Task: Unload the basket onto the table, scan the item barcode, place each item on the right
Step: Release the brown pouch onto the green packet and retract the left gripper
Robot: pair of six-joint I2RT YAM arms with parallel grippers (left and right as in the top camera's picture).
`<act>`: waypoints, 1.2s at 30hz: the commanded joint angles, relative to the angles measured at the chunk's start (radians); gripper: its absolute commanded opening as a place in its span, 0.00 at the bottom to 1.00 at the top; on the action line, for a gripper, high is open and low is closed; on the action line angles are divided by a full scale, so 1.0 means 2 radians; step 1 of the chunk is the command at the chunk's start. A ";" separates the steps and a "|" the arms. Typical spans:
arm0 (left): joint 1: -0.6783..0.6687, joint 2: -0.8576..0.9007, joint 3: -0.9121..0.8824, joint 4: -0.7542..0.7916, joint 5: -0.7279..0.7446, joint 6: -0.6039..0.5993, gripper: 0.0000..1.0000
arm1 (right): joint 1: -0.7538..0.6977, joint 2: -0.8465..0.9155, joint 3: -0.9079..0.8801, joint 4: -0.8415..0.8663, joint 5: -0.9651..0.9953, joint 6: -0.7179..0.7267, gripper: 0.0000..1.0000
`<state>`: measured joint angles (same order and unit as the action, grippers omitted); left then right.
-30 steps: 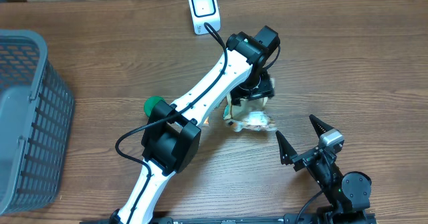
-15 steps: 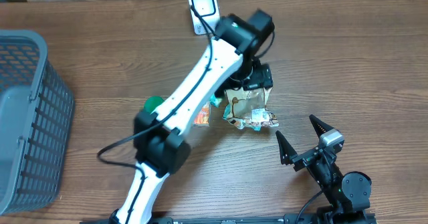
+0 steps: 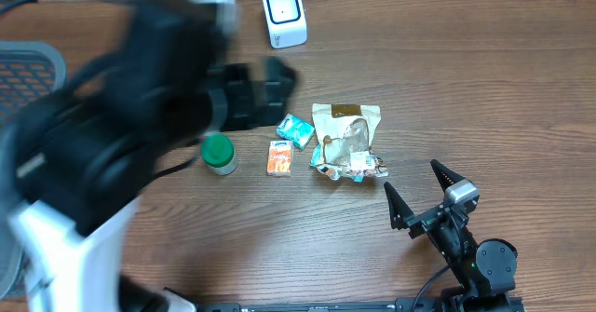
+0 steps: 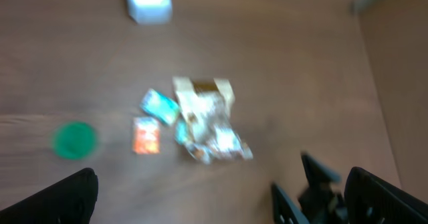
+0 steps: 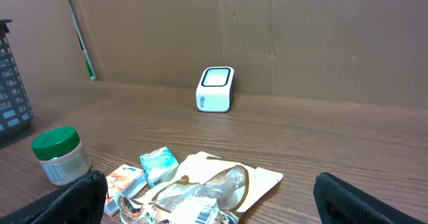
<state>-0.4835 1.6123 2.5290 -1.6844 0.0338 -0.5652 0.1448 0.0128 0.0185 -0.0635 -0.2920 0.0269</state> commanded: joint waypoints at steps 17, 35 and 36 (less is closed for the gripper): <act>0.319 -0.095 -0.149 -0.002 -0.091 0.071 1.00 | 0.002 -0.005 -0.005 0.003 -0.002 0.003 1.00; 0.380 -0.079 -0.184 -0.002 -0.017 0.176 1.00 | 0.002 -0.005 -0.005 0.003 -0.002 0.003 1.00; 0.380 -0.079 -0.184 -0.002 -0.017 0.176 1.00 | 0.002 -0.005 -0.005 0.003 -0.002 0.003 1.00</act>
<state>0.2710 1.4628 2.1567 -1.6875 -0.0170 -0.2379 0.1448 0.0128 0.0185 -0.0635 -0.2920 0.0265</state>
